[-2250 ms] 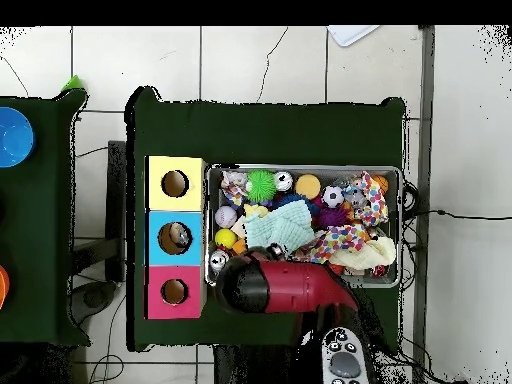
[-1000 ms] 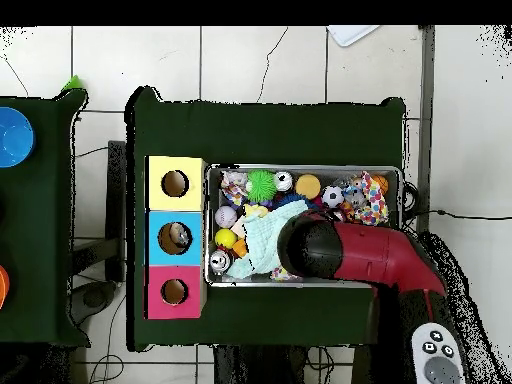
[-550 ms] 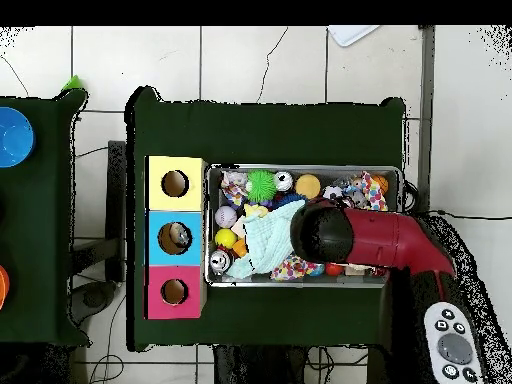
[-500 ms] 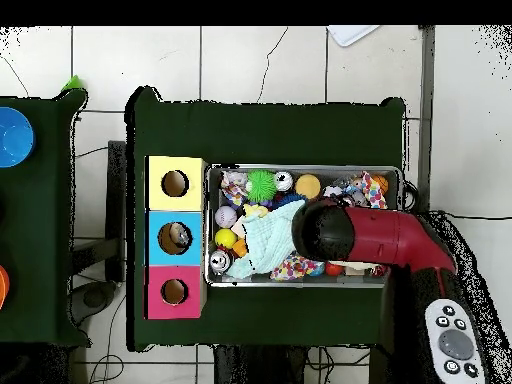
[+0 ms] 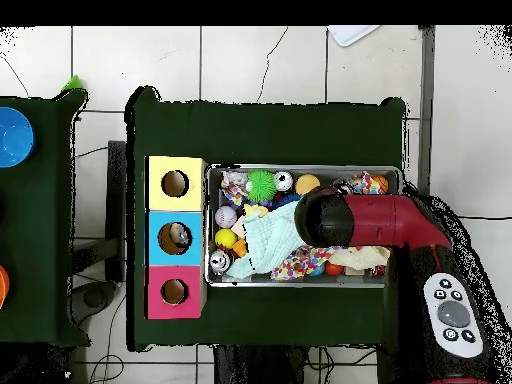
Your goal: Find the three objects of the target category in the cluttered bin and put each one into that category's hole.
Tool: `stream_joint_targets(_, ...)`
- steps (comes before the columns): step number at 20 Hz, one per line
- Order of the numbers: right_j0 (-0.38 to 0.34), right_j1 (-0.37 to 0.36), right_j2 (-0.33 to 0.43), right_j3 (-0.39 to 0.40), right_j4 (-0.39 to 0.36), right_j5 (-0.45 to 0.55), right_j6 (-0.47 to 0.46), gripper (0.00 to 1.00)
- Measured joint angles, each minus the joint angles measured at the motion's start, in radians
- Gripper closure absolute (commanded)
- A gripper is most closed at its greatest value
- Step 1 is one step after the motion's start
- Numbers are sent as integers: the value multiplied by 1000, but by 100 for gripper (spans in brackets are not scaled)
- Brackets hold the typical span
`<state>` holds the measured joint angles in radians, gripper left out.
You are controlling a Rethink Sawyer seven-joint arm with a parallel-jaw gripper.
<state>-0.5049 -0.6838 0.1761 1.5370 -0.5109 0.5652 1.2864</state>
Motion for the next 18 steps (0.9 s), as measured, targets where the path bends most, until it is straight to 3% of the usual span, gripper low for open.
stream_joint_targets(18, -130, 86, 182, -114, -107, 1, -47, 0)
